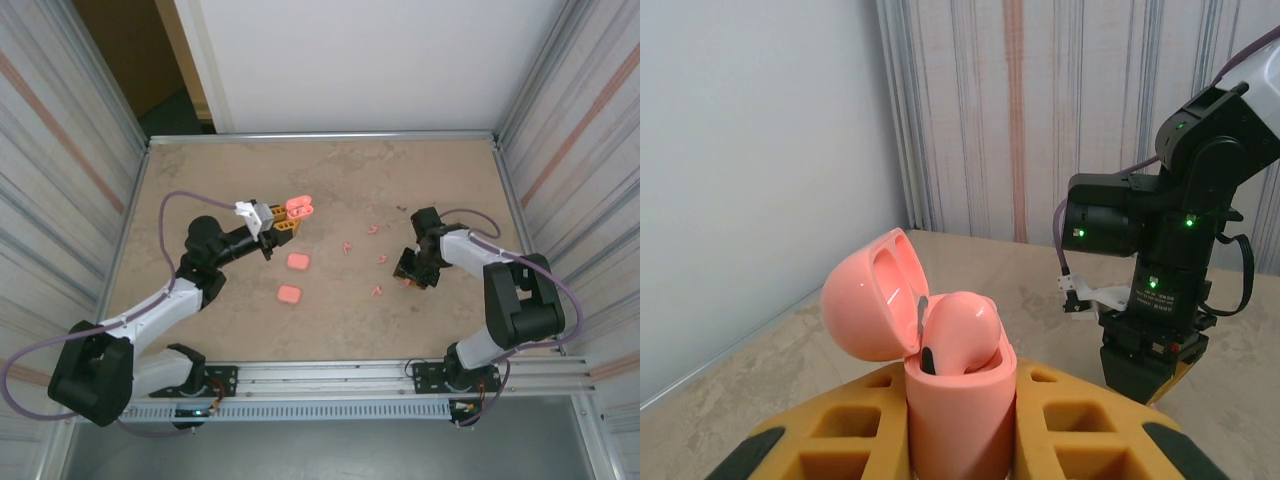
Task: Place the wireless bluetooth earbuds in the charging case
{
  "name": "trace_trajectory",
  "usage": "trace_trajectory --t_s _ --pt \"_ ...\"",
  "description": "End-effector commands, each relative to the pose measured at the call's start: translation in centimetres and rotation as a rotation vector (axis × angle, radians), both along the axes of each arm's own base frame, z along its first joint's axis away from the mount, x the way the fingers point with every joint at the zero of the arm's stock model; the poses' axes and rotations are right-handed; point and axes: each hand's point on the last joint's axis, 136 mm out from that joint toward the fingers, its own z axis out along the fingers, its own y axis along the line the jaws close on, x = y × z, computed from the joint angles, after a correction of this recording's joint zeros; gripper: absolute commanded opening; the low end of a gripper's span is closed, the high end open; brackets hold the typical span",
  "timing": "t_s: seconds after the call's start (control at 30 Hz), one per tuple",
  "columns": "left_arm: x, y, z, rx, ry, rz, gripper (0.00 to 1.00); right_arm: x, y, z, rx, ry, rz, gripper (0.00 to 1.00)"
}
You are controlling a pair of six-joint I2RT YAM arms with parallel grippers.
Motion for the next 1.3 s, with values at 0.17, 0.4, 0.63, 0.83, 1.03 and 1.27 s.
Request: trace_trajectory --t_s 0.17,0.4,0.63,0.83,1.03,1.27 --pt "-0.6 -0.2 1.5 -0.009 -0.058 -0.021 0.00 1.1 0.4 1.3 0.007 -0.042 0.022 0.38" --pt "-0.6 -0.2 1.5 -0.006 -0.061 -0.018 0.00 1.9 1.3 1.0 0.021 -0.057 0.054 0.38" --pt "-0.6 -0.2 1.6 -0.005 -0.063 -0.017 0.00 2.2 1.6 1.0 -0.013 -0.052 0.087 0.37" --pt "-0.5 -0.2 1.5 -0.002 -0.059 -0.017 0.00 2.1 1.1 1.3 -0.045 -0.051 0.103 0.37" --pt "-0.4 -0.2 1.4 -0.001 -0.060 -0.017 0.00 1.4 0.7 1.0 -0.062 -0.021 0.108 0.37" --pt "-0.4 -0.3 1.4 -0.001 -0.055 -0.020 0.00 1.3 1.1 0.7 -0.048 -0.019 0.115 0.36"
